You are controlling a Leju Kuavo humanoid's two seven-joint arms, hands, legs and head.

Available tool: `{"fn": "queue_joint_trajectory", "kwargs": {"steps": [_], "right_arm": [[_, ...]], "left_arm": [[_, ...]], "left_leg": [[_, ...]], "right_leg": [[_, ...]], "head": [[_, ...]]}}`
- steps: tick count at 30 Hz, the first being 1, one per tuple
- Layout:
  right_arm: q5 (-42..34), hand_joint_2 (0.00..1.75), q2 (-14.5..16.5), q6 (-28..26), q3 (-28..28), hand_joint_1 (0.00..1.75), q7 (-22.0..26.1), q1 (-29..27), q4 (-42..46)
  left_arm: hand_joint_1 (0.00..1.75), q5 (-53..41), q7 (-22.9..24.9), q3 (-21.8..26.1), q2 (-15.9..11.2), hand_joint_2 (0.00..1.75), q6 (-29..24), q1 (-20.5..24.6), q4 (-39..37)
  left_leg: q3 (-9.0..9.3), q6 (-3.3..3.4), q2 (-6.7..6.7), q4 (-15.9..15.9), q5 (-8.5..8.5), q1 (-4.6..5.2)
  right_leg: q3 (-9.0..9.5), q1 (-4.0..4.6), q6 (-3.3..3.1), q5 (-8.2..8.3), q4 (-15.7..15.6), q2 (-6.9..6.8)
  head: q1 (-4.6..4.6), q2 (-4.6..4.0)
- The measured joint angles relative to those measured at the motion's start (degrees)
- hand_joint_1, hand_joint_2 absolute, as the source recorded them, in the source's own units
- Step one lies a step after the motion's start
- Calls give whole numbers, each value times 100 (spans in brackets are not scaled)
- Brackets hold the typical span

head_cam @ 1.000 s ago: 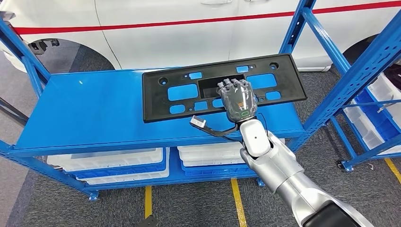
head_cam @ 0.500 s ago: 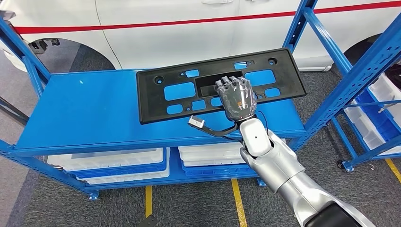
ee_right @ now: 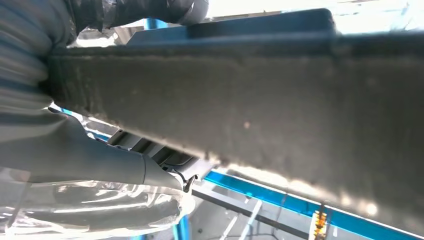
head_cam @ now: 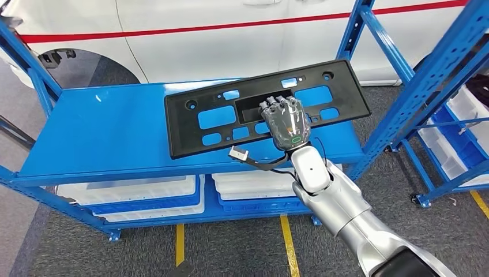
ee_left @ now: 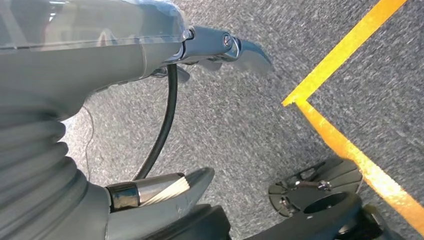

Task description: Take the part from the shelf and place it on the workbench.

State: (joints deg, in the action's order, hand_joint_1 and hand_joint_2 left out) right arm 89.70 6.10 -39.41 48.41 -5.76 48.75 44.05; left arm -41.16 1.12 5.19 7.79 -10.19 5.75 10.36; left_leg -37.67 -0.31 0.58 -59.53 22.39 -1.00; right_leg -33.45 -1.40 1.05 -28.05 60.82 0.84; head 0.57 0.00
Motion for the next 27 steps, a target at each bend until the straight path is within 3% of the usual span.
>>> {"fn": "queue_joint_trajectory", "kwargs": {"steps": [2,4,6,7,8,9,10,12,14,16,17,19,21,22,23,25,27], "right_arm": [[-9,175,10,1,0,175,31,3,-5],[-11,175,16,2,0,175,72,4,-9],[-13,175,17,1,0,175,117,-9,-19],[-13,175,17,1,0,175,134,-19,-25],[-13,175,17,2,0,175,147,-27,-28],[-13,175,17,1,-1,175,155,-32,-30],[-13,175,17,1,-1,175,161,-33,-31],[-14,175,19,0,-6,175,171,-28,-30],[-20,175,24,-1,-10,175,194,-26,-29],[-49,175,26,-2,-15,175,238,-28,-33],[-74,175,24,-2,-22,175,270,-24,-38],[-133,175,19,-2,-40,175,338,-18,-56],[-179,175,18,-2,-62,175,394,-29,-83],[-197,175,17,-2,-73,175,414,-41,-98],[-222,175,16,-2,-85,175,431,-51,-117],[-266,175,16,-2,-120,175,467,-59,-149],[-294,175,24,-3,-173,175,494,-57,-164]], "left_arm": [[0,-8,4,17,1,175,1,-5,0],[0,-18,4,27,1,175,1,-2,0],[0,-27,4,31,1,175,1,1,0],[0,-30,4,33,1,175,1,2,0],[0,-32,4,34,1,175,1,2,0],[0,-37,5,34,1,175,0,3,0],[0,-41,5,34,1,175,-2,8,0],[0,-60,6,39,1,175,-6,26,0],[0,-78,10,46,1,175,-14,40,0],[0,-90,17,54,2,175,-21,42,0],[0,-97,21,56,4,175,-22,45,0],[0,-120,25,59,12,175,-23,52,0],[0,-145,29,60,19,175,-22,55,0],[0,-155,31,60,20,175,-22,53,0],[0,-168,33,60,21,175,-21,52,0],[0,-198,34,60,25,175,-13,52,0],[0,-220,34,60,30,175,-5,51,0]], "left_leg": [[-80,-65,-11,-106,140,-23],[-280,-99,-29,-641,598,-37],[-487,-115,-32,-1382,1022,-39],[-496,-110,-32,-1582,1081,-37],[-401,-95,-32,-1580,1033,-33],[-195,-68,-32,-1358,906,-27],[91,-30,-31,-980,767,-15],[611,35,-27,-216,671,27],[774,71,-19,86,684,73],[732,119,-33,144,575,73],[706,161,-47,183,509,59],[605,239,-74,234,372,36],[445,267,-77,223,261,45],[365,265,-78,208,212,47],[280,260,-79,185,165,48],[124,235,-78,120,93,47],[-2,190,-74,47,32,55]], "right_leg": [[-65,-1,-123,79,-22,-14],[-157,6,-221,164,-39,-37],[-263,38,-256,243,-36,-54],[-315,54,-261,282,-34,-61],[-366,70,-261,320,-32,-65],[-409,80,-258,356,-29,-66],[-442,88,-250,389,-26,-67],[-484,101,-205,457,-30,-70],[-495,91,-135,538,-57,-74],[-506,79,-59,586,-86,-68],[-538,81,-25,506,-37,-65],[-685,78,22,62,385,-62],[-879,69,58,-417,1127,-63],[-918,64,72,-497,1402,-63],[-878,59,82,-452,1520,-64],[-503,52,77,-150,1152,-66],[36,65,28,-99,373,-61]], "head": [[-3,0],[-9,0],[-10,0],[-10,0],[-11,0],[-11,0],[-11,0],[-9,0],[-7,0],[-4,0],[-2,0],[4,0],[4,0],[5,0],[5,0],[5,0],[1,0]]}}
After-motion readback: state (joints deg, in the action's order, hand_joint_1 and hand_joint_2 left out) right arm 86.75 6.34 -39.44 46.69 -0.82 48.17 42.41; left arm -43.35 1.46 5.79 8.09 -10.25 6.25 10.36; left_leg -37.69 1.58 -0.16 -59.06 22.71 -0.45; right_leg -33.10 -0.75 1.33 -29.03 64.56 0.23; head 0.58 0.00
